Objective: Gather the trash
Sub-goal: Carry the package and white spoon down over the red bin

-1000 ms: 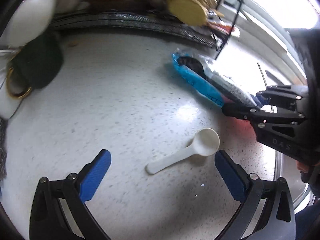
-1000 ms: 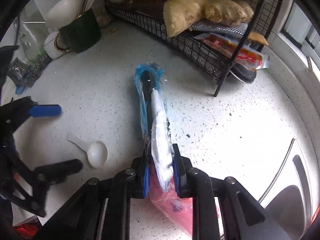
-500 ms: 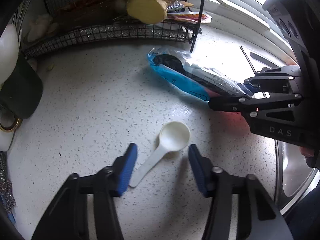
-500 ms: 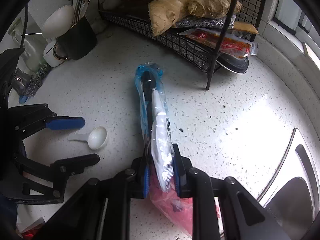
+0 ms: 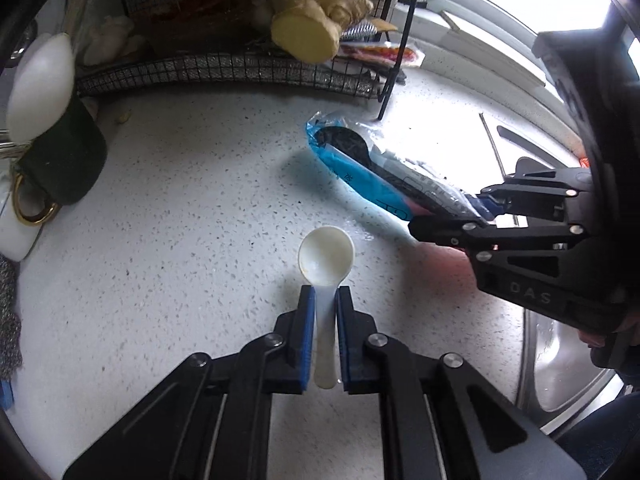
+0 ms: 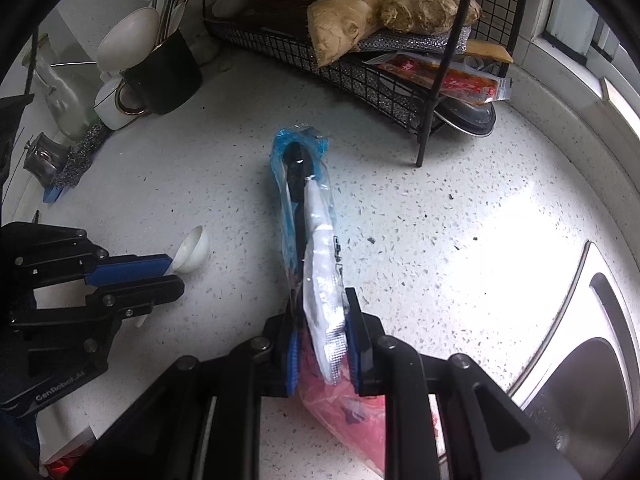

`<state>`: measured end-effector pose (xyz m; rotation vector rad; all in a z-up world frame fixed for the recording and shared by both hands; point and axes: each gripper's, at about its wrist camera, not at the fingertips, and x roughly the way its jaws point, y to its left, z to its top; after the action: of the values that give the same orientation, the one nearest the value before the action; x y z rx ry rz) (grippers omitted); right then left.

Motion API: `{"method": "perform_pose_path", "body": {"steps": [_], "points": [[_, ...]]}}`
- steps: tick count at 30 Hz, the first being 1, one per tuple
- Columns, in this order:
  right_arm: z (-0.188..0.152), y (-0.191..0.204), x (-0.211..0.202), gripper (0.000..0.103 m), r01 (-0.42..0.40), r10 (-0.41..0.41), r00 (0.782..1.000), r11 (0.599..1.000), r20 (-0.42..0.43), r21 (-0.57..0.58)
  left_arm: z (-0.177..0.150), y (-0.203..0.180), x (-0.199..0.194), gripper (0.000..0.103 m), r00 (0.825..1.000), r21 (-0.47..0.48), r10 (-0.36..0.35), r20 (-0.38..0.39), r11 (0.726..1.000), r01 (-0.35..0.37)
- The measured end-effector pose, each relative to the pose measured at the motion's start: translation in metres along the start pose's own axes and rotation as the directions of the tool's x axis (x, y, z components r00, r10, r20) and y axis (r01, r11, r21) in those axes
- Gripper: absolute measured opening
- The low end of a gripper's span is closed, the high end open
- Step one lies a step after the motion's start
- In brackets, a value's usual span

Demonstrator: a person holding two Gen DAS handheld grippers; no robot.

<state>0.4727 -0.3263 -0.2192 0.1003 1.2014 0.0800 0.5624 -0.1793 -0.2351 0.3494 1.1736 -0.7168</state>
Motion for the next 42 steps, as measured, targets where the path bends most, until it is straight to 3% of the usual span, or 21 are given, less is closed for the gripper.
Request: {"method": "perform_pose_path", "body": {"steps": [6,12,25,34,42], "points": [[0.001,0.006,-0.026,0.018,-0.011,0.012,0.999,1.0,0.034,-0.019,-0.009,-0.019,-0.042,0.009,0.999,-0.036,0.027,0.046,0.999,-0.025],[-0.019,0.025,-0.082,0.018,-0.038,0.042,0.994,0.998,0.097,-0.042,-0.036,-0.035,-0.101,0.009,0.991,-0.077,0.087,0.103,0.994,-0.08],[-0.097,0.057,-0.188,0.018,-0.108,0.147,0.962,0.979,0.23,-0.174,-0.118,-0.123,-0.201,0.009,0.948,-0.195,0.266,0.177,0.953,-0.231],[-0.143,0.07,-0.213,0.018,-0.127,0.179,0.96,0.964,0.215,-0.234,-0.168,-0.158,-0.231,0.009,0.938,-0.282,0.31,0.156,0.924,-0.258],[-0.175,0.098,-0.215,0.018,-0.149,0.201,0.961,0.955,0.189,-0.256,-0.218,-0.164,-0.252,0.009,0.937,-0.329,0.315,0.149,0.91,-0.253]]}}
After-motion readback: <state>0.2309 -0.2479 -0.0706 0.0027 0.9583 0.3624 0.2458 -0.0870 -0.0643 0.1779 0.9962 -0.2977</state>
